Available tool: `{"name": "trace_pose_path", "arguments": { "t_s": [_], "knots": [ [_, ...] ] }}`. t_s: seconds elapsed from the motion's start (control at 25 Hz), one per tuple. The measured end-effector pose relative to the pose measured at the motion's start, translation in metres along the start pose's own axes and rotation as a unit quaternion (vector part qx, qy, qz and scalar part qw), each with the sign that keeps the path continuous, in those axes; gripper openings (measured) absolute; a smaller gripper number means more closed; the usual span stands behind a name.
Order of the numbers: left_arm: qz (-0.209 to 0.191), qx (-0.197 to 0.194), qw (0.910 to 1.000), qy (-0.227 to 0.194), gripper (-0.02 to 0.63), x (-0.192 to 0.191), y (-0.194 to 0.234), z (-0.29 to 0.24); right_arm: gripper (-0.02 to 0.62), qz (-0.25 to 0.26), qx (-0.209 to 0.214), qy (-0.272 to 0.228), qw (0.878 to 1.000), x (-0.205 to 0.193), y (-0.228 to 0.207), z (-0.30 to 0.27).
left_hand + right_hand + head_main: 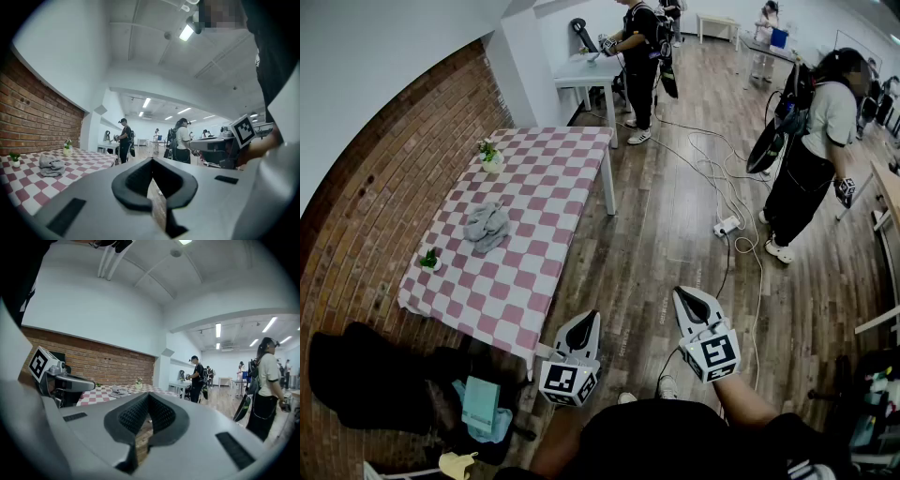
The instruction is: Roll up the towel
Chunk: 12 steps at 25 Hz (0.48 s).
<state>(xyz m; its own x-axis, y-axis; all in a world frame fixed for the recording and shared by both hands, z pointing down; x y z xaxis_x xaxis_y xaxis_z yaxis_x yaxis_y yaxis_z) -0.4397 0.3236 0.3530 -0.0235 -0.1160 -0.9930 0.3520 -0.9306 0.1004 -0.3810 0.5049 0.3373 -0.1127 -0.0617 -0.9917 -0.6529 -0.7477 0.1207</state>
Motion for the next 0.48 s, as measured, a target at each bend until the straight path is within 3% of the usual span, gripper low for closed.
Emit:
{"name": "trace_pose_path", "arguments": {
  "t_s": [0.48],
  "knots": [
    [0.009,-0.001,0.9998,0.017,-0.009,-0.013,0.018,0.016,-0.002,-0.017,0.009,0.017,1.0,-0.01,0.031,-0.012]
  ]
}}
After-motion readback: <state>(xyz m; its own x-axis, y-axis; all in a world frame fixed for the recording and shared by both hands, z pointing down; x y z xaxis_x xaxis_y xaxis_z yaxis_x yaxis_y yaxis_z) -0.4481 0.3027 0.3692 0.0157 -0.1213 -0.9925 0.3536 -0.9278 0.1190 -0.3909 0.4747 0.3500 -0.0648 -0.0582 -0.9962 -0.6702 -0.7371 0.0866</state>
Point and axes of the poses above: the fingertips, and each gripper's own axes: z backward along the fingers, y to its left, x out of its top, the point moved 2 cm from there along z, backward along the fingers, and after that the axes turned 8 degrees about -y, right-handed, at the moved point
